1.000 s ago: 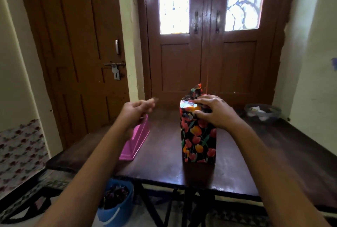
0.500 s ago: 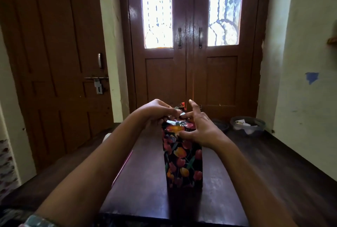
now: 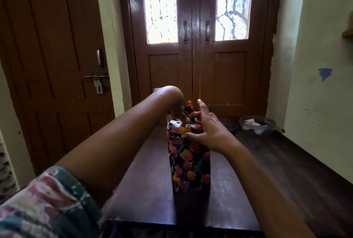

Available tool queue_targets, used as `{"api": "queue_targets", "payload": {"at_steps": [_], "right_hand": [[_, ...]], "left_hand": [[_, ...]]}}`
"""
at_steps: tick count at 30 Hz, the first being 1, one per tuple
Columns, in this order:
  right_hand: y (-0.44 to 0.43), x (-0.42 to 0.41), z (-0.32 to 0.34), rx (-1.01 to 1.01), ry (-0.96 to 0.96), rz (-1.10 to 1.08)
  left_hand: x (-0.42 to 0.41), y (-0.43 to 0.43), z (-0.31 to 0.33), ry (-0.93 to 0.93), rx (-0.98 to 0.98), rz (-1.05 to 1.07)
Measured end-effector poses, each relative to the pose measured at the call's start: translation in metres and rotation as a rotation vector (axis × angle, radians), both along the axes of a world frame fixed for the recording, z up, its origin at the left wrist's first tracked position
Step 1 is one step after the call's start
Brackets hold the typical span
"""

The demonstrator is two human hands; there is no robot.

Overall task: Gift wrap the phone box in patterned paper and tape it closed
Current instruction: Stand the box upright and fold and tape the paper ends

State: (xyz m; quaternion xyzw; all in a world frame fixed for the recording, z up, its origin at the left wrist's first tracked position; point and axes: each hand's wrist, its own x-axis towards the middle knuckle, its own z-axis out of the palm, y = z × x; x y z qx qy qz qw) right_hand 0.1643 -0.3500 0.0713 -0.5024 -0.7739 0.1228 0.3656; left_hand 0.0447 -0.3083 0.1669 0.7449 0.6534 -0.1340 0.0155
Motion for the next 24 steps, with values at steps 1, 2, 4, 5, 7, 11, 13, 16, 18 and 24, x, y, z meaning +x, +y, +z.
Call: {"api": "queue_targets", "payload": {"at_steps": [1,2,4,5,7,11,13,16,18,24], "right_hand": [[0.0,0.002,-0.003,0.012,0.023,0.008],[-0.001,0.003,-0.007,0.03,0.045,0.027],[-0.001,0.002,-0.017,0.11,0.088,0.056],[-0.001,0.0,-0.021,0.157,0.108,0.054],[0.002,-0.003,-0.025,0.187,0.129,0.041],[0.008,-0.003,-0.026,0.088,0.187,0.069],[0.008,-0.001,-0.027,0.069,0.196,0.07],[0.007,0.002,-0.03,0.073,0.203,0.062],[0.006,0.003,-0.032,0.094,0.203,0.031],[0.006,0.001,-0.037,0.167,0.105,-0.095]], "left_hand": [[-0.005,0.0,-0.003,0.018,-0.029,0.034],[-0.013,0.001,-0.007,-0.019,-0.076,0.072],[-0.033,0.007,-0.021,-0.222,-0.179,0.165],[-0.042,0.008,-0.027,-0.362,-0.223,0.217],[-0.054,0.008,-0.043,-0.616,-0.244,0.264],[-0.061,0.005,-0.051,-0.919,-0.114,0.172],[-0.06,0.007,-0.047,-1.031,-0.015,0.113],[-0.046,0.004,-0.044,-0.993,0.038,0.023],[-0.033,0.005,-0.048,-0.95,0.067,0.043],[-0.031,0.012,-0.051,-1.061,0.141,-0.012]]}}
